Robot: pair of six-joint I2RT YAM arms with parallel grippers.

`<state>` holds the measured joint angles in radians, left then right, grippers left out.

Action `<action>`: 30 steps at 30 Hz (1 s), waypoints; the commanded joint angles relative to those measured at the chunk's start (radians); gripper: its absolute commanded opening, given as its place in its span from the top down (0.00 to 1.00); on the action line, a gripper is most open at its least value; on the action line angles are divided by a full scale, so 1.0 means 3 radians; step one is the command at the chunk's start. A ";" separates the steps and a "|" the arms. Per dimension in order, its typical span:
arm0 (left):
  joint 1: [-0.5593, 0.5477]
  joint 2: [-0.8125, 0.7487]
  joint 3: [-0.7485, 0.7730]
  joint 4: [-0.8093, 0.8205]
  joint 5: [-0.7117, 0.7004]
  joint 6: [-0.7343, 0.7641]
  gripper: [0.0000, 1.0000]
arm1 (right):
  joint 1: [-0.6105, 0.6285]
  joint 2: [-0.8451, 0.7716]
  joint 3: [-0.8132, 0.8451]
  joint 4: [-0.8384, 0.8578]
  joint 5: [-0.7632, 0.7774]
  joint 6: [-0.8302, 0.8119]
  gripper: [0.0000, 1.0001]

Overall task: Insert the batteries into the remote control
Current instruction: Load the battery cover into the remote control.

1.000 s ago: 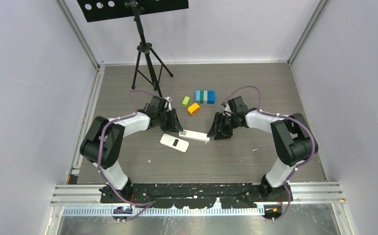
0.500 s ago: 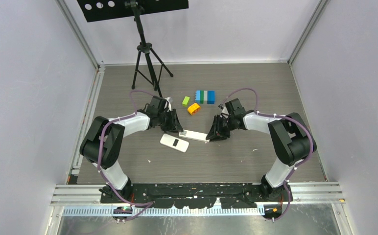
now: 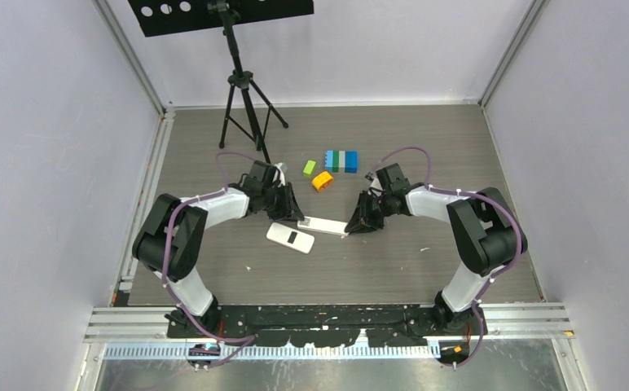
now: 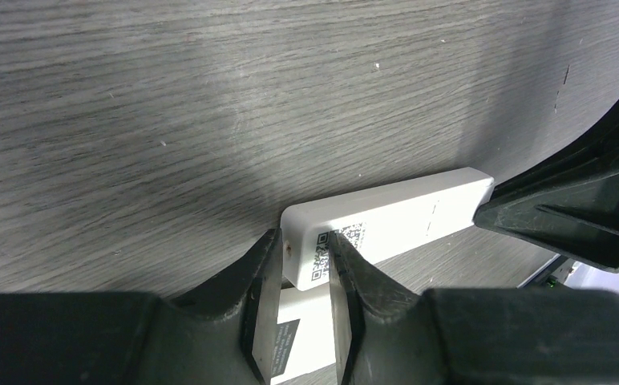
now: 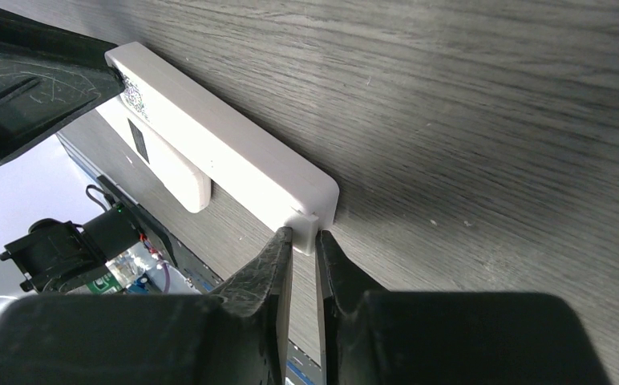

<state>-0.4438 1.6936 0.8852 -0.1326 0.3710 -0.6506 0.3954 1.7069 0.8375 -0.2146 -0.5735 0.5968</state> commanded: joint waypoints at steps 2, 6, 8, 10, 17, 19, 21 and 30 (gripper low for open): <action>-0.0014 -0.0068 -0.0041 -0.0053 0.0022 0.0031 0.71 | 0.0022 0.0006 -0.0031 -0.0059 0.0349 -0.0015 0.68; -0.0014 -0.0066 -0.0041 -0.0054 0.0016 0.0041 0.71 | 0.0023 -0.0131 -0.0021 -0.0141 0.0548 -0.0016 0.57; -0.0014 -0.0061 -0.0041 -0.0051 0.0011 0.0047 0.71 | 0.0022 -0.0181 -0.0001 -0.0191 0.0616 -0.0014 0.56; -0.0014 -0.0060 -0.0038 -0.0060 0.0002 0.0056 0.71 | 0.0022 -0.0219 0.0026 -0.0265 0.0687 -0.0015 0.55; -0.0014 -0.0059 -0.0035 -0.0062 -0.0020 0.0071 0.71 | 0.0027 -0.0320 0.0089 -0.0434 0.0761 -0.0041 0.61; -0.0014 -0.0051 -0.0034 -0.0055 -0.0007 0.0070 0.71 | 0.0031 -0.0309 0.0099 -0.0423 0.0741 -0.0042 0.66; -0.0014 -0.0051 -0.0036 -0.0044 0.0003 0.0064 0.71 | 0.0041 -0.0284 0.0111 -0.0392 0.0708 -0.0025 0.68; -0.0014 -0.0061 -0.0042 -0.0022 0.0009 0.0048 0.71 | 0.0103 -0.0399 0.0123 -0.0308 0.0834 0.0106 0.72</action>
<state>-0.4438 1.6936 0.8822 -0.1356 0.3702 -0.6468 0.4183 1.6405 0.8433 -0.3157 -0.3779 0.6086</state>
